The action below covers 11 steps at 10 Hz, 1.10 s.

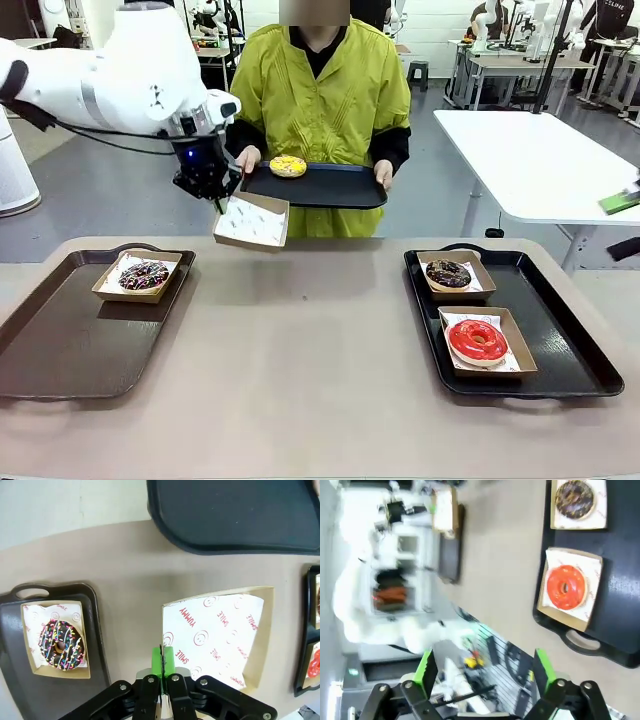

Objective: Individually package the donuts and arrange them on the tray.
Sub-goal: Place the picked Paper togo box on the Handle tray while simultaneously picking up another Paper togo box from the table with the other hand.

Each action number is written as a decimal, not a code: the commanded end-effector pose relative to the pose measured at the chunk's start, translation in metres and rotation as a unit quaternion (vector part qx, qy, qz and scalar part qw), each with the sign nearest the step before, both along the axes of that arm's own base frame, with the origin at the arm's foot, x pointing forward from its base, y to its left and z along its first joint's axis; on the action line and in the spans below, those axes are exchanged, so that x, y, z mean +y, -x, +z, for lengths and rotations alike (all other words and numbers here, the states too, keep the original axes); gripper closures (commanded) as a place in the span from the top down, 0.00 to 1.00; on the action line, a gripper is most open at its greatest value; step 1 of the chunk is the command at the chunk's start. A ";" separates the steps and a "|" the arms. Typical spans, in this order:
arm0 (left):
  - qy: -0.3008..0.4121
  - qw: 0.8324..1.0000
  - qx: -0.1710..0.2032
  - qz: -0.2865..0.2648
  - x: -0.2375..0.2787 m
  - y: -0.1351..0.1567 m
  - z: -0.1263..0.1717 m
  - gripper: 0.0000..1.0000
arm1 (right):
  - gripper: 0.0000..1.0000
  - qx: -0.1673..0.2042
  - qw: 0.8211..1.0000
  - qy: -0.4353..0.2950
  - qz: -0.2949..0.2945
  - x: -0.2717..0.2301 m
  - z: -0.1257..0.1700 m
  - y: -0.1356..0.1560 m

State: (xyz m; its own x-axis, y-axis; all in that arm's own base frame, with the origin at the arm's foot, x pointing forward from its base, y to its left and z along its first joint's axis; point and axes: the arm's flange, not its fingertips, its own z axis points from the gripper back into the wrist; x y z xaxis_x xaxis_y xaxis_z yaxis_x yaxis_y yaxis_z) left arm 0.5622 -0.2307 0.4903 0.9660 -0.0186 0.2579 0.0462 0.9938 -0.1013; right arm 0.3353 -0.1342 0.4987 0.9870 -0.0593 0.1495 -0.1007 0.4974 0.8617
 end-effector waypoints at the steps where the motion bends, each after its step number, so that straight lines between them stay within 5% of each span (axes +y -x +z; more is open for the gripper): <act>1: -0.003 1.000 0.003 0.019 -0.006 -0.008 0.015 0.00 | 1.00 -0.006 0.996 -0.076 -0.042 -0.028 -0.031 0.007; 6: -0.011 0.999 0.022 0.043 -0.007 -0.041 0.028 0.00 | 1.00 0.027 0.989 -0.128 -0.070 -0.060 -0.114 0.019; 8: -0.012 0.998 0.029 0.046 -0.006 -0.039 0.027 0.00 | 1.00 0.001 0.991 -0.109 -0.073 -0.053 -0.113 0.008; 9: -0.001 0.999 0.022 0.030 -0.002 -0.035 0.023 0.00 | 1.00 0.039 0.990 -0.116 -0.073 -0.060 -0.119 0.023; 11: -0.001 0.999 0.022 0.030 -0.002 -0.035 0.023 0.00 | 1.00 0.039 0.990 -0.116 -0.073 -0.060 -0.119 0.023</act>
State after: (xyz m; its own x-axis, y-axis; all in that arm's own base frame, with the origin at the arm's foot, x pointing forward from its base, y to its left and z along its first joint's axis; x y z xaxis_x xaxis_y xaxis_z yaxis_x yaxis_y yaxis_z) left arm 0.6000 -0.2339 0.5115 0.9777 0.0405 0.2061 -0.0202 0.9948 -0.0999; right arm 0.3160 -0.1931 0.3781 0.9726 -0.2264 0.0534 0.0162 0.2947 0.9555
